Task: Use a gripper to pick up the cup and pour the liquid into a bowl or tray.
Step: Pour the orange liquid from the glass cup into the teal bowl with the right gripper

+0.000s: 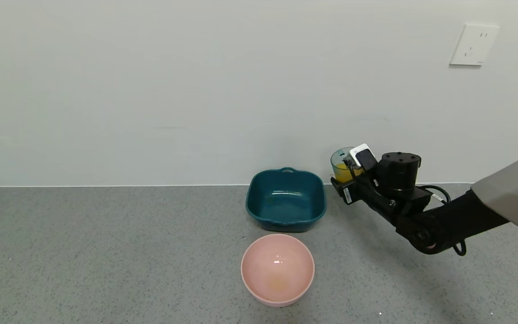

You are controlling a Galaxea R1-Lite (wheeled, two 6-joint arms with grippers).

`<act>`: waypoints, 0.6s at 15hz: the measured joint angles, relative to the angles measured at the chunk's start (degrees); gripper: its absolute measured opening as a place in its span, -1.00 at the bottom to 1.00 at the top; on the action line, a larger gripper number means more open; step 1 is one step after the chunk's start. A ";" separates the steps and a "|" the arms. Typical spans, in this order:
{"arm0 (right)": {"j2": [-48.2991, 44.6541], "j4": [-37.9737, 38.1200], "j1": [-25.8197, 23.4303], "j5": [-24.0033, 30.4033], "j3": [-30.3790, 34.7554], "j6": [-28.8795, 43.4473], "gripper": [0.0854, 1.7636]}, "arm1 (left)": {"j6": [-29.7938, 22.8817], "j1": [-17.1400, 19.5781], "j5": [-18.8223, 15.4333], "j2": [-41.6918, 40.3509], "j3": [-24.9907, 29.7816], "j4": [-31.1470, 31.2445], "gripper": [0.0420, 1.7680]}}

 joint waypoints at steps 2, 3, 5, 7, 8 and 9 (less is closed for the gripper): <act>1.05 1.57 0.26 -0.15 -2.95 -0.78 0.54 | 0.02 0.00 0.02 0.00 0.00 0.00 0.94; 1.50 2.49 0.39 -0.23 -4.19 -1.29 0.54 | 0.02 0.00 0.00 0.00 0.00 0.00 0.94; 2.23 5.12 0.65 -0.45 -6.60 -1.77 0.54 | 0.02 0.00 0.00 0.00 0.00 0.00 0.94; 2.66 7.25 0.76 -0.67 -8.74 -2.82 0.54 | 0.02 0.00 0.00 0.00 0.00 0.00 0.94; 2.79 7.97 0.76 -0.72 -9.40 -3.39 0.54 | 0.02 0.00 0.00 0.00 0.00 0.00 0.94; 2.93 8.41 0.76 -0.76 -9.85 -3.91 0.54 | 0.00 0.00 0.00 0.00 0.00 0.00 0.94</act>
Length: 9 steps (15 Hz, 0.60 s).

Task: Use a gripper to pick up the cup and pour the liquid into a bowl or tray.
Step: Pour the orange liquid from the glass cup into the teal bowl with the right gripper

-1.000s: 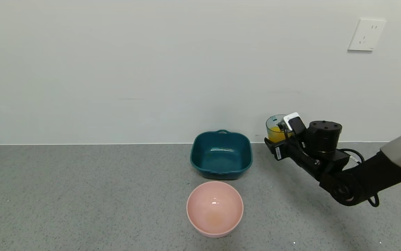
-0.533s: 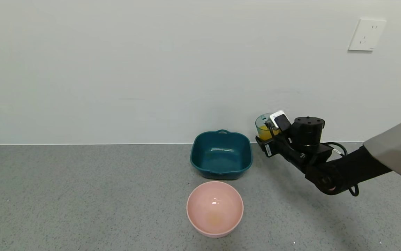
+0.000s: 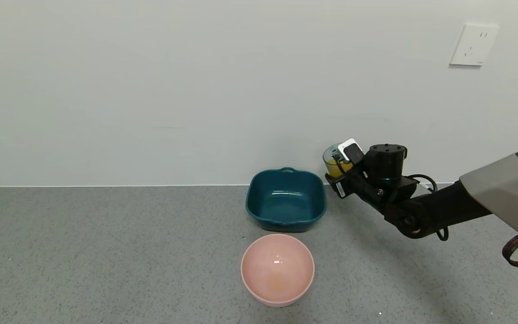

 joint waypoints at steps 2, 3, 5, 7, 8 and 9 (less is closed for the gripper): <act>0.50 0.05 0.02 -0.09 -1.16 -1.13 0.54 | 0.02 0.00 0.00 0.00 0.00 0.00 0.94; 0.77 0.10 0.00 -0.27 -1.65 -1.71 0.54 | 0.00 0.00 0.02 0.00 0.00 -0.02 0.94; 1.33 0.11 -0.06 -0.88 -2.51 -3.17 0.54 | 0.00 0.00 0.00 0.00 0.00 -0.02 0.94; 1.83 0.55 0.00 -0.94 -3.08 -4.80 0.54 | 0.00 0.00 0.00 0.00 0.00 0.00 0.94; 2.05 0.93 0.02 -0.94 -3.25 -5.62 0.54 | 0.00 0.00 0.02 0.00 0.00 0.00 0.94; 2.18 1.10 0.07 -0.93 -3.36 -6.51 0.54 | 0.00 0.00 0.00 0.00 0.00 0.00 0.94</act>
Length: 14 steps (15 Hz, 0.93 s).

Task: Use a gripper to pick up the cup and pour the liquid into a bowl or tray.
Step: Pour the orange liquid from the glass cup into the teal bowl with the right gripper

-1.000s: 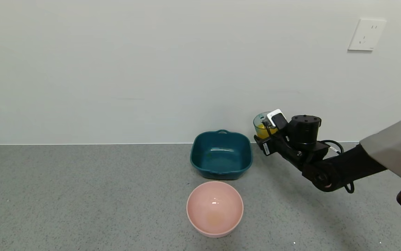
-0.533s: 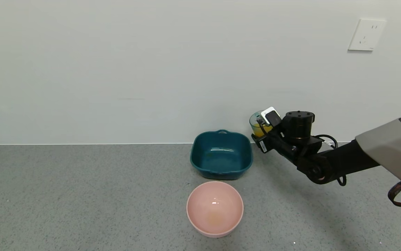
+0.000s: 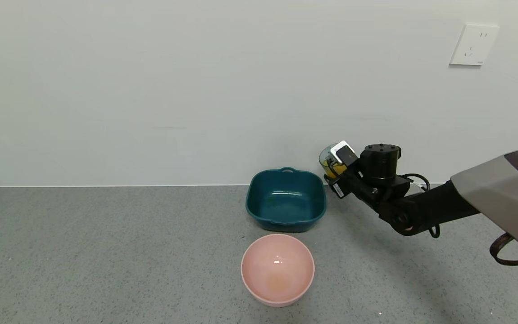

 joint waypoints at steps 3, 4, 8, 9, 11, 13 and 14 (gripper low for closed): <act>0.11 0.90 0.28 0.05 -0.46 -2.29 0.54 | 0.00 0.00 0.00 0.00 0.00 0.00 0.94; 0.13 1.73 0.37 0.05 -0.60 -2.51 0.54 | 0.00 0.00 0.00 0.00 0.00 -0.02 0.94; 0.20 2.18 1.13 -0.12 -1.07 -4.82 0.54 | 0.00 0.00 0.00 0.00 0.00 0.00 0.94; 0.22 2.23 1.44 -0.65 -1.21 -5.38 0.54 | 0.00 0.00 0.00 0.00 0.00 0.00 0.94; 0.35 2.07 1.79 -1.33 -1.40 -7.28 0.54 | 0.00 0.00 0.02 0.00 0.00 0.00 0.94; 0.61 2.18 1.99 -2.40 -1.65 -9.16 0.54 | 0.00 0.00 0.00 0.00 0.00 -0.02 0.94; 0.72 2.15 2.02 -2.88 -1.89 -10.08 0.54 | 0.00 0.00 0.00 0.00 0.00 0.00 0.94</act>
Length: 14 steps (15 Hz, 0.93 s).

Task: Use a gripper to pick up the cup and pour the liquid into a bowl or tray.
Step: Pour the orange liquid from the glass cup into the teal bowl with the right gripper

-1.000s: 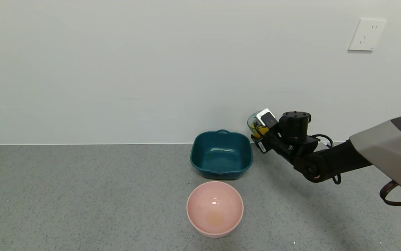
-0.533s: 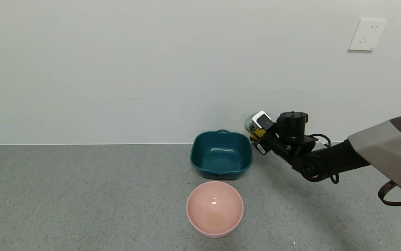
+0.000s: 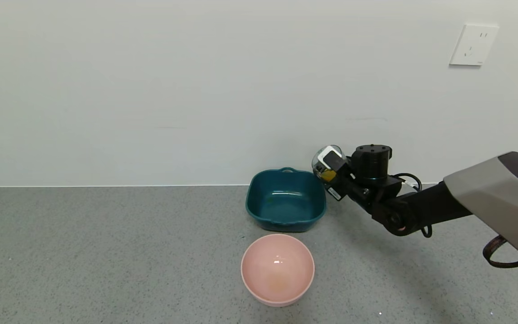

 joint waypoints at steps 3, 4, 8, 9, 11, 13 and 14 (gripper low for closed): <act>0.73 0.00 0.24 -0.35 -1.17 -2.43 0.54 | 0.00 0.00 0.02 0.00 0.00 0.00 0.94; 1.04 0.02 0.32 -0.35 -1.90 -3.72 0.54 | 0.02 0.00 0.00 0.00 0.00 0.00 0.94; 2.00 0.11 0.46 -1.07 -2.74 -8.68 0.54 | 0.02 0.00 0.00 0.00 0.00 0.00 0.94; 2.23 0.09 0.49 -1.12 -2.74 -9.52 0.54 | 0.02 0.00 0.00 0.00 0.00 -0.02 0.94; 2.58 0.12 0.55 -1.21 -2.74 -11.41 0.54 | 0.00 0.00 0.00 0.00 0.00 0.00 0.94; 2.73 0.06 0.57 -1.73 -2.74 -13.70 0.54 | 0.00 0.00 0.00 0.00 0.00 -0.02 0.94; 2.78 0.04 0.62 -2.43 -2.74 -14.88 0.54 | 0.02 0.00 0.02 0.00 0.00 0.00 0.94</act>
